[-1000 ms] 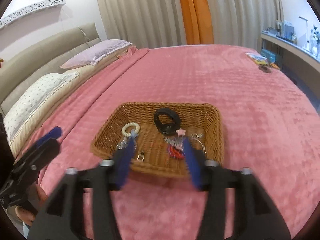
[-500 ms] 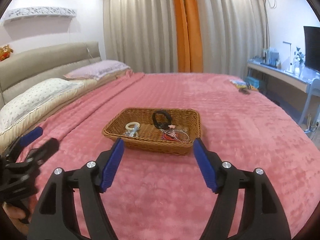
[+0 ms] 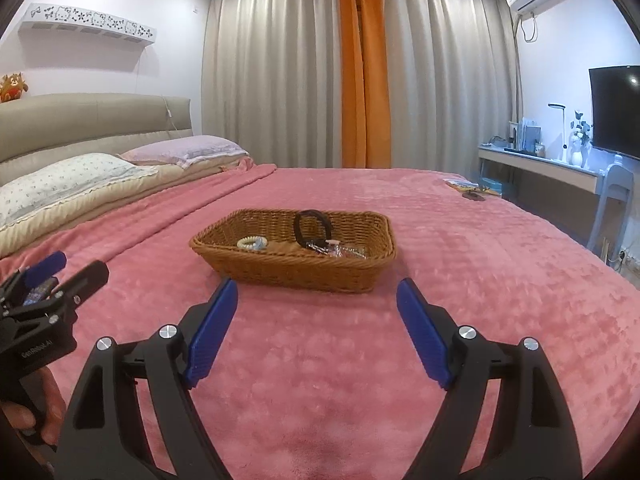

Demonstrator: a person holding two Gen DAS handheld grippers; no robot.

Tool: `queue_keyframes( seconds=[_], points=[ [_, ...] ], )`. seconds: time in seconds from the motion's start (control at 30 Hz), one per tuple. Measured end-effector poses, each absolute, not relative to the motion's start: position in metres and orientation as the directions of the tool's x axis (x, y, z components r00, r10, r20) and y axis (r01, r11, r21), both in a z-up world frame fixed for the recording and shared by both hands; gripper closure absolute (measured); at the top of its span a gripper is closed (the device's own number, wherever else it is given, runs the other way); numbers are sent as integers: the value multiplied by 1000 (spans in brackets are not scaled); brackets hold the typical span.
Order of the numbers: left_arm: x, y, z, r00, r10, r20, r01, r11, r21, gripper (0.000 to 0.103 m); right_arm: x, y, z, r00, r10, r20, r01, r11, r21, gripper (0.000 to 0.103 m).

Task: Organize jewelry

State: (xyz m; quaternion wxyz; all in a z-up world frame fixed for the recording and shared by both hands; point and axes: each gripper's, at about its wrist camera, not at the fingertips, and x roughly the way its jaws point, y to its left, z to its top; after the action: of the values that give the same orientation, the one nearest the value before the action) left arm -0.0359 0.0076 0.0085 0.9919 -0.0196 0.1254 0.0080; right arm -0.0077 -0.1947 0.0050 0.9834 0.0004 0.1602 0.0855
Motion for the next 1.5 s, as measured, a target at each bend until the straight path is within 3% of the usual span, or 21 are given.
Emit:
queue_keyframes(
  seconds=[0.27,0.7,1.5],
  points=[
    [-33,-5,-5,961,69,-269,-66,998,21,8,-9,-188,-12,942,160,-296,-166,986,4,25],
    [-35,11,-9,959,42,-279,-65,995,-74,8,-19,-185,-11,955,162,-250,-168,986,-1,16],
    [-40,6,-7,968,50,-246,-64,997,-47,8,-21,-178,-12,957,147,-249,-157,987,-22,13]
  ],
)
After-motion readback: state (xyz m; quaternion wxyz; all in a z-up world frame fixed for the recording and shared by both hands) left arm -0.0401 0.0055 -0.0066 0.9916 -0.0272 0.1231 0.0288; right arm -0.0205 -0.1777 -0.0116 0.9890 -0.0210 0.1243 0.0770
